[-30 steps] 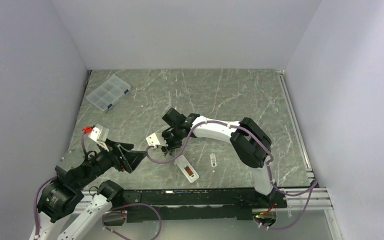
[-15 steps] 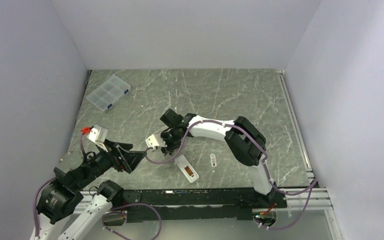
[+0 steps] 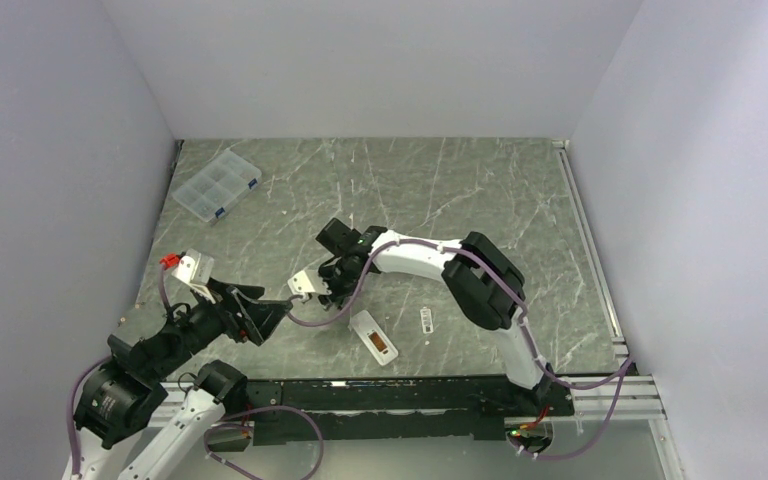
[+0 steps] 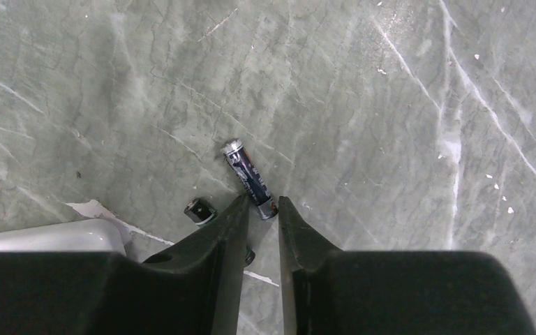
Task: Load the batteries into the remote control
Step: Pick up the battery from the center of the board.
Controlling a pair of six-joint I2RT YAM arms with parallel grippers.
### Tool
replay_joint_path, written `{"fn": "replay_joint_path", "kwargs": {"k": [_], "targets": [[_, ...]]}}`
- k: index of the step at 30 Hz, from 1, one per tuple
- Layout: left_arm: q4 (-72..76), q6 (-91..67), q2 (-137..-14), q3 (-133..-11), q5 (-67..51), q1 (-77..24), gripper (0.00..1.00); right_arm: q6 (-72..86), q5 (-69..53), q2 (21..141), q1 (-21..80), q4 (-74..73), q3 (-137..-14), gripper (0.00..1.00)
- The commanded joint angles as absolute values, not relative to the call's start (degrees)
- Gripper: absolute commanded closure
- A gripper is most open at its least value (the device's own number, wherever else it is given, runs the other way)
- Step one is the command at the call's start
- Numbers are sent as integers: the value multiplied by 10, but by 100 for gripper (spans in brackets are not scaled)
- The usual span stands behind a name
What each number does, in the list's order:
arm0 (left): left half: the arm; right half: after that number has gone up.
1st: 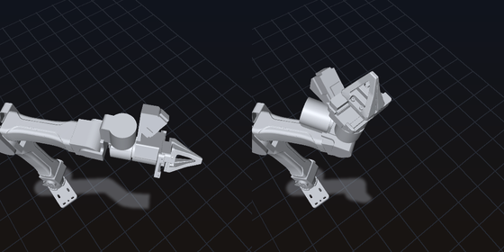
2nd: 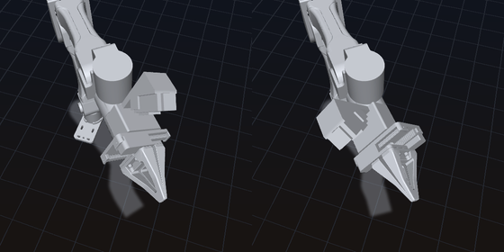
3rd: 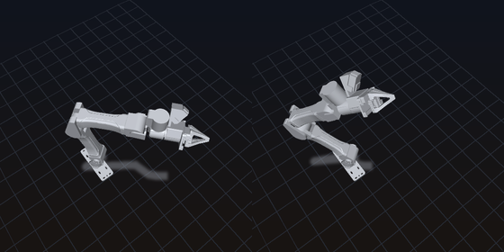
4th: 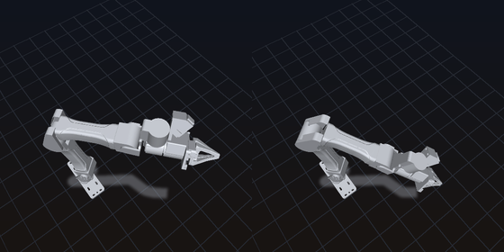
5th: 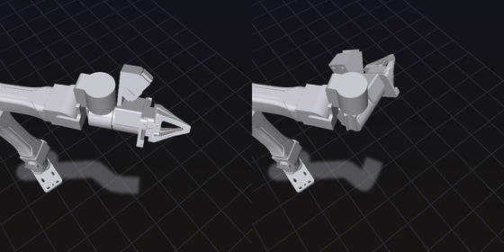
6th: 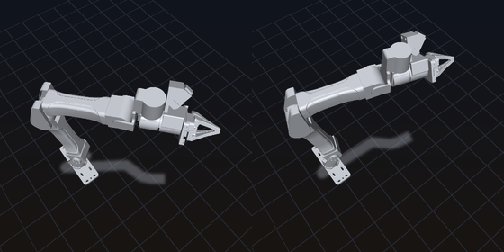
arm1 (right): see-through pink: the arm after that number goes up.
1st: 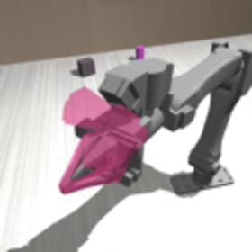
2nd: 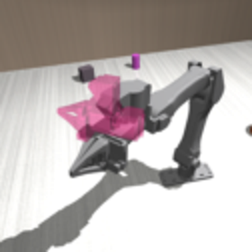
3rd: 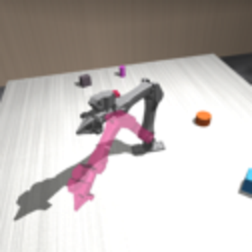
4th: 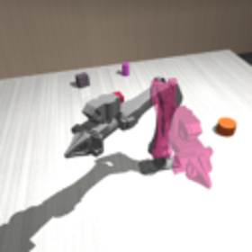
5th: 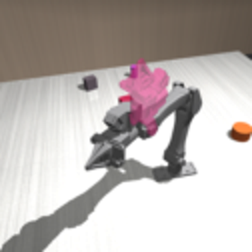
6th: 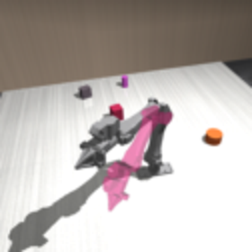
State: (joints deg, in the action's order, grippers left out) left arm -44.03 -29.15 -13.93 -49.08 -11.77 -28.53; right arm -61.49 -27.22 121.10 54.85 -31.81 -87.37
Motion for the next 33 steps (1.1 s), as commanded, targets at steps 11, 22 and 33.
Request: {"fn": "replay_joint_path", "kwargs": {"k": [11,22,33], "targets": [[-425,-283,-134,-490,-124,-279,12,-574,-299,1246,564,-418,-909,75],[-425,-285,-135,-490,-120,-276,12,-467,-301,1231,576,-341,-868,100],[-435,-297,-122,-491,-79,-276,12,-346,-297,1108,578,-146,-734,100]]}}
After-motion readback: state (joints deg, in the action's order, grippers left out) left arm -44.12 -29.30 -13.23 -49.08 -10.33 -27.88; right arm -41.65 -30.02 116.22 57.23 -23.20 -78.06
